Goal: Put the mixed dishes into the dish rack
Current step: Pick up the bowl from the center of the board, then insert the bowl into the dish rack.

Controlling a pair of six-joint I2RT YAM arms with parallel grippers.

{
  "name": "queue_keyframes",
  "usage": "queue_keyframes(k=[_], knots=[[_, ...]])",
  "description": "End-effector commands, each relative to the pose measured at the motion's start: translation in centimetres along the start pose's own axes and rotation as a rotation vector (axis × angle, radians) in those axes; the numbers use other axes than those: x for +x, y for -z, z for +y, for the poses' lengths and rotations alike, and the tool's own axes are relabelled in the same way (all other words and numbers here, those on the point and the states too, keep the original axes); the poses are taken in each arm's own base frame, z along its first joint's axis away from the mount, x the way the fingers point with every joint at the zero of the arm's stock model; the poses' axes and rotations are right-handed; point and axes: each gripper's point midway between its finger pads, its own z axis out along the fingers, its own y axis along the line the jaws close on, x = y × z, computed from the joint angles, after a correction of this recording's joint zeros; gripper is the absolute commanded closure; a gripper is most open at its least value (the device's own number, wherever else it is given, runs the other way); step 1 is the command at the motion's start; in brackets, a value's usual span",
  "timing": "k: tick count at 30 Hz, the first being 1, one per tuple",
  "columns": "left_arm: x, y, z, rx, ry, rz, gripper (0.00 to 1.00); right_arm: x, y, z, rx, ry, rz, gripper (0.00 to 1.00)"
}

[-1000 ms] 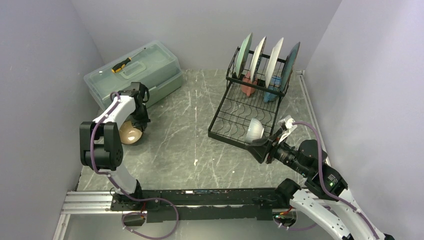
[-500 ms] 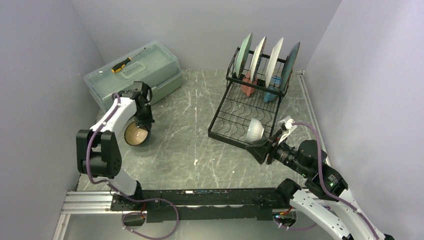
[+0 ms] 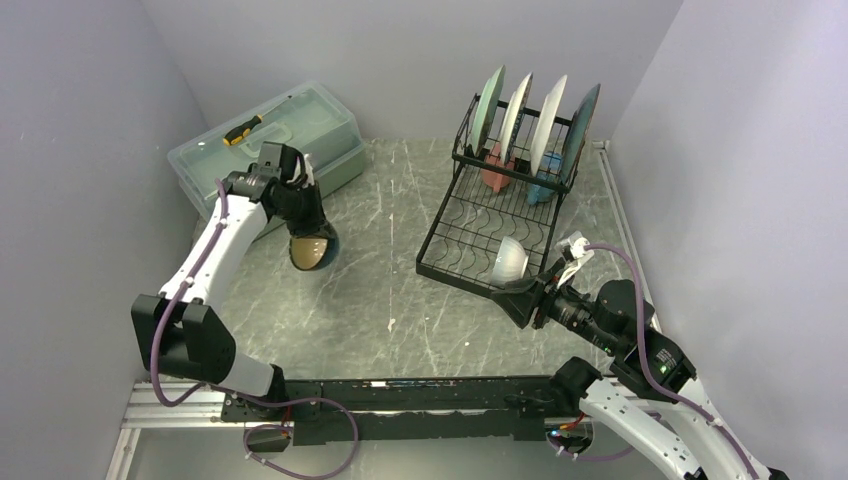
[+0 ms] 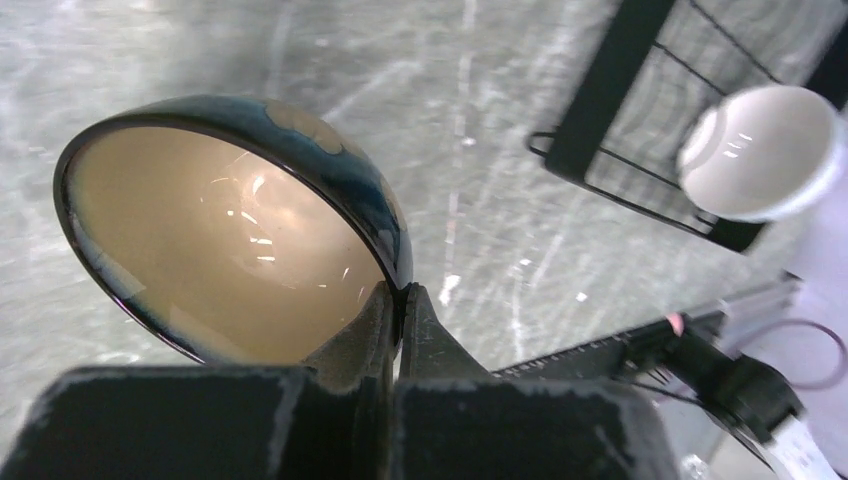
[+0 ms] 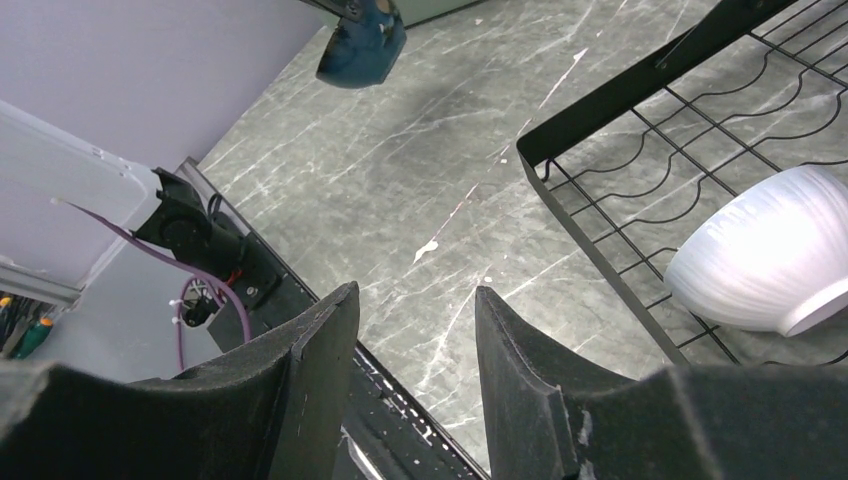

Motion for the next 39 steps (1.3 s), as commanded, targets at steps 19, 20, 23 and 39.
queue_keyframes(k=[19,20,23,39], knots=[[-0.8,7.6,-23.3,1.031,-0.154,-0.045,1.0,-2.3,1.7,0.9,0.0,0.001,-0.054,0.51],[-0.8,7.6,-23.8,1.058,-0.165,-0.046,1.0,-2.4,1.9,0.9,0.003,0.003,-0.055,0.51],[-0.4,6.8,-24.9,1.102,-0.173,-0.016,1.0,-2.7,2.2,0.9,0.01,0.006,-0.058,0.51],[2.0,2.7,-28.8,1.288,-0.23,0.096,1.0,-3.1,3.0,0.5,0.046,0.018,-0.053,0.51]])
